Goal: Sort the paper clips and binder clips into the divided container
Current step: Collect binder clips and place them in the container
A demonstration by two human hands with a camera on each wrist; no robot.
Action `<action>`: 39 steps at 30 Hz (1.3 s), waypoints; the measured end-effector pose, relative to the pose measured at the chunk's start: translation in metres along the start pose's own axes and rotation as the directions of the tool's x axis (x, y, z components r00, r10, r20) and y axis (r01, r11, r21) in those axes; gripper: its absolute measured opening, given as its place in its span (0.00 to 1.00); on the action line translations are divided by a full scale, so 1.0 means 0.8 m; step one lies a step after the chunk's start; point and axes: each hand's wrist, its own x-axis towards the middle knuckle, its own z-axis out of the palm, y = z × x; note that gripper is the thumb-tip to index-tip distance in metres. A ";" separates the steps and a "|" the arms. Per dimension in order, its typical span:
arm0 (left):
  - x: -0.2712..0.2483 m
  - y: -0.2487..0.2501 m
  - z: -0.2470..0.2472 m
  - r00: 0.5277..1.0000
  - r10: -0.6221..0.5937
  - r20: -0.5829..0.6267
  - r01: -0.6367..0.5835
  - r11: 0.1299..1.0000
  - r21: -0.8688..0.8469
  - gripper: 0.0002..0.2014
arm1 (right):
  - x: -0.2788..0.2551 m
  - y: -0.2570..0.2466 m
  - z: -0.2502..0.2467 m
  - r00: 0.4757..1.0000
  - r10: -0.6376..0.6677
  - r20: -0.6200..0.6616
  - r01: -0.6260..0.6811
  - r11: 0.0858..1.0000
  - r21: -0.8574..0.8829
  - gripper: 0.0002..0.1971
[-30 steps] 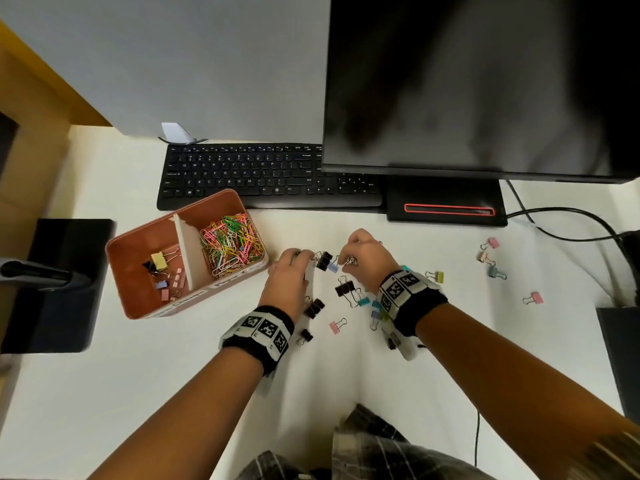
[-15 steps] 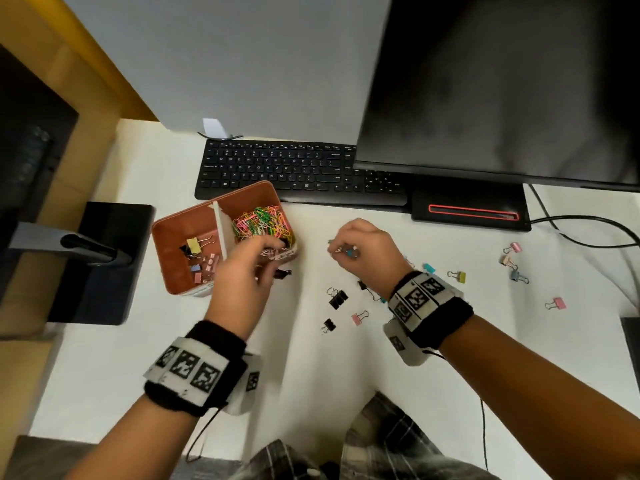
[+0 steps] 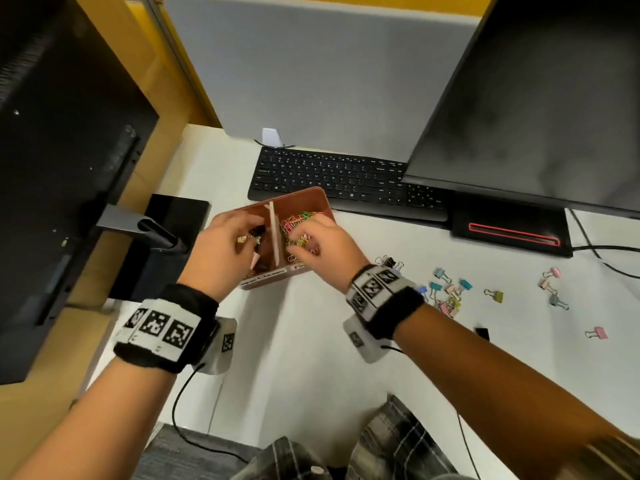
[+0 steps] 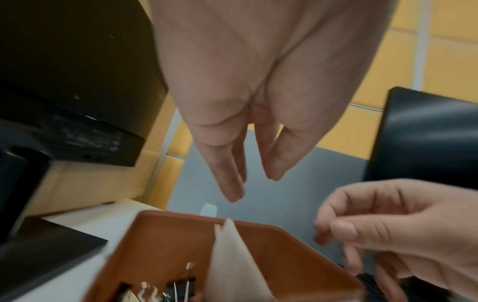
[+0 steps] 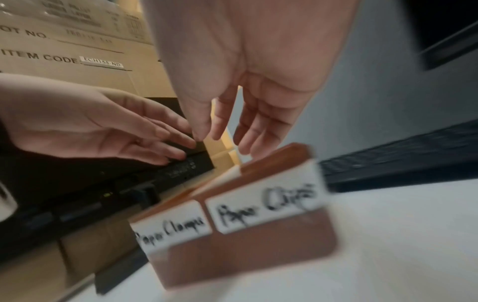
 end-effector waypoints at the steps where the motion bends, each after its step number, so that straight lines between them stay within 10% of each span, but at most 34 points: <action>1: -0.007 0.009 0.009 0.999 0.039 0.018 -0.038 0.999 -0.034 0.15 | -0.019 0.019 -0.013 0.999 0.030 -0.015 -0.030 0.999 -0.040 0.07; 5: -0.038 0.043 0.066 0.955 0.167 0.245 -0.131 0.979 -0.159 0.17 | -0.093 0.099 -0.063 0.968 0.248 -0.045 -0.251 0.930 -0.270 0.17; 13: -0.062 0.074 0.213 0.663 0.188 0.725 -0.344 0.936 0.072 0.45 | -0.128 0.170 -0.080 0.887 0.429 0.169 -0.299 0.814 -0.497 0.33; 22: -0.050 0.049 0.247 0.766 0.154 0.624 -0.194 0.981 -0.005 0.28 | -0.117 0.184 -0.072 0.914 0.393 0.106 -0.328 0.865 -0.380 0.20; 33: -0.042 0.032 0.236 0.885 0.140 0.444 -0.071 0.983 -0.169 0.12 | -0.059 0.171 -0.072 0.938 0.329 0.106 -0.274 0.896 -0.350 0.30; 39: -0.050 0.033 0.215 0.913 0.148 0.380 -0.061 0.971 -0.232 0.12 | -0.046 0.174 -0.057 0.927 0.367 0.079 -0.299 0.847 -0.439 0.11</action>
